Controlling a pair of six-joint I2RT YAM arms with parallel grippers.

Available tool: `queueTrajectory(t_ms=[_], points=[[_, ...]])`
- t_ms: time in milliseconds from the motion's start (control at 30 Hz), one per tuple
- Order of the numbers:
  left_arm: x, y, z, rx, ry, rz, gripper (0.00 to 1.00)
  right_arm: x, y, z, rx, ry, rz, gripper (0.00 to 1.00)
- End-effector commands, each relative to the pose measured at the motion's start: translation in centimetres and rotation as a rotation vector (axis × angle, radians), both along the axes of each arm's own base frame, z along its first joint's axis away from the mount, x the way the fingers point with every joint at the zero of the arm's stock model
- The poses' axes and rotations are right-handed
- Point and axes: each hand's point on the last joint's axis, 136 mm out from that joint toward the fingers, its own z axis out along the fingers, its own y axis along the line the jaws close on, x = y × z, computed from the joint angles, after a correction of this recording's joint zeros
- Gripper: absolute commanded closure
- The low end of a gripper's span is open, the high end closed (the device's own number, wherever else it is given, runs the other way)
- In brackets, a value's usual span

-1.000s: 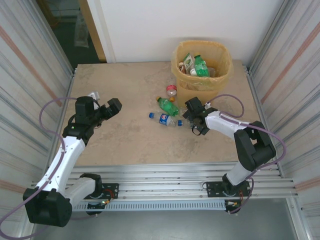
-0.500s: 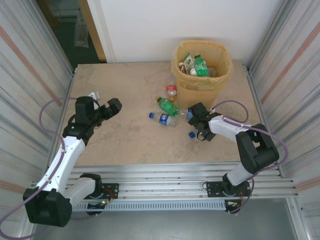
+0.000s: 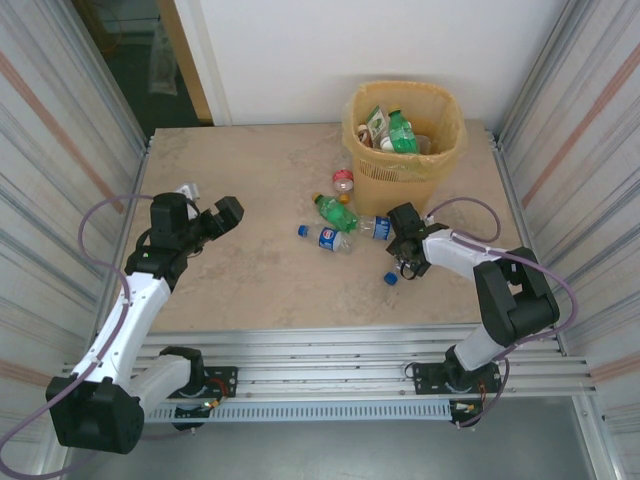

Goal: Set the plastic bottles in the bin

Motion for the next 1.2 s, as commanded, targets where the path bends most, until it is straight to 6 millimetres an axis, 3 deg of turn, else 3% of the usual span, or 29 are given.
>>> queueTrajectory(t_ms=[0,133,233,467,700,867,967,1167], points=[[-0.1,0.1,0.1,0.008,-0.002,-0.009,0.01,-1.0,-0.6,0.3,-0.028,0.037,0.036,0.43],[-0.1,0.1,0.3,0.014,-0.004,-0.01,0.01,-1.3,-1.2,2.9,-0.052,-0.001,0.068,0.5],[-0.1,0.2,0.3,0.018,-0.006,-0.007,0.01,-1.6,-2.1,6.1,-0.08,-0.055,0.09,0.52],[-0.1,0.3,0.1,0.016,-0.006,-0.003,0.01,-2.1,-4.4,16.8,-0.164,-0.247,0.19,0.52],[-0.1,0.3,0.4,0.008,-0.016,-0.001,0.01,-1.6,-4.8,28.4,-0.219,-0.486,0.326,0.52],[-0.2,0.3,0.4,0.007,-0.014,0.0,0.01,0.2,-3.7,35.5,-0.273,-0.604,0.468,0.52],[-0.3,0.3,0.5,0.007,-0.014,0.003,0.01,2.1,-3.1,38.0,-0.315,-0.623,0.534,0.52],[-0.4,0.5,0.6,0.012,-0.012,0.01,0.01,6.6,-2.0,41.0,-0.39,-0.658,0.638,0.54]])
